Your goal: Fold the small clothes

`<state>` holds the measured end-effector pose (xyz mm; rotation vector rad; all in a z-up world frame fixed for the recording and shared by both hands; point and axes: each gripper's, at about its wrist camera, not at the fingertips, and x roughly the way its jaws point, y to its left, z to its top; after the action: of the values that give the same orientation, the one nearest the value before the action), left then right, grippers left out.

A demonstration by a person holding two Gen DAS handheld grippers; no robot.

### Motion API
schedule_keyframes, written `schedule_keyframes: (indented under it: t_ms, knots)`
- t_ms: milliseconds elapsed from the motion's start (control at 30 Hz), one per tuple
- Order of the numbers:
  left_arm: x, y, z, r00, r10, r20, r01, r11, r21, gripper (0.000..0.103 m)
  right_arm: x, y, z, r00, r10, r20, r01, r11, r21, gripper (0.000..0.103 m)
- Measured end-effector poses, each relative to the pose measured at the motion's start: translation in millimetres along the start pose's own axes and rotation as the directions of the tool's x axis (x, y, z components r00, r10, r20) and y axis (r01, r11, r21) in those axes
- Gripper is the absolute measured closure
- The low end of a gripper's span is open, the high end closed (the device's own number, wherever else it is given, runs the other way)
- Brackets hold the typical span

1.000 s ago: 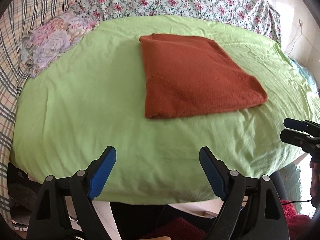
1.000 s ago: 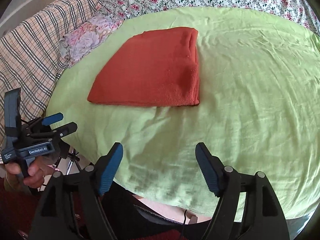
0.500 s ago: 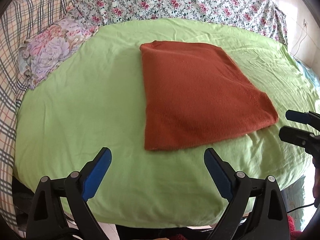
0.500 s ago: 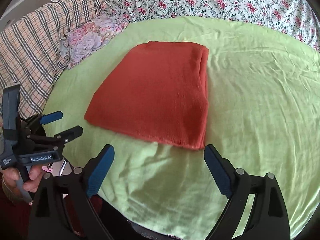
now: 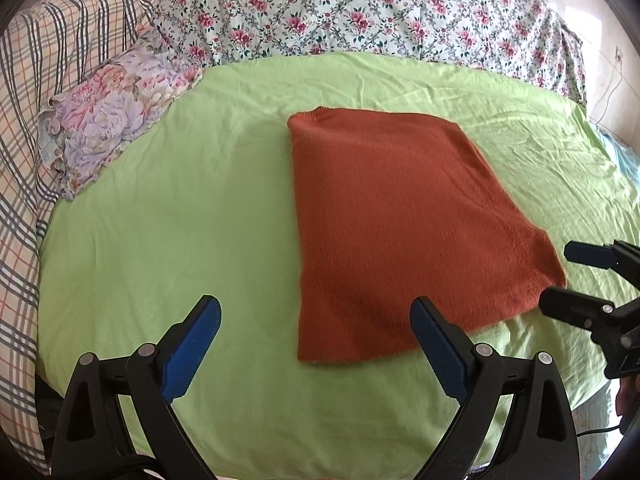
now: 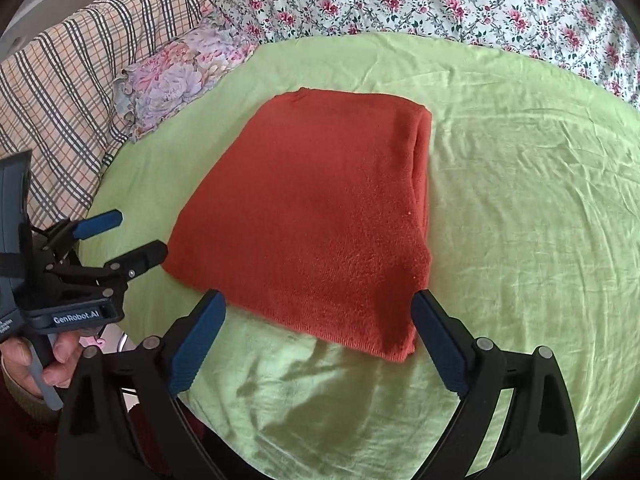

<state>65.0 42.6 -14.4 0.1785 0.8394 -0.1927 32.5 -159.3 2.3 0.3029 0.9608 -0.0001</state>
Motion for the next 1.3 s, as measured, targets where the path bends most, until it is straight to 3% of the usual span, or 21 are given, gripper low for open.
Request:
schedule_keyframes:
  t_ms: [633,1300]
  knots:
    - [18,-4,9,0.997,0.056,-0.053,-0.055,0.998,0.019,0.006,19,-3,19,0.998,-0.009,-0.058,0.009,1.0,0.001,0.008]
    - [21,-14,24,0.997,0.061,-0.042,-0.06,0.998,0.022,0.005,33,-8,37,0.997,0.0,-0.079,0.002,1.0,0.019,0.007]
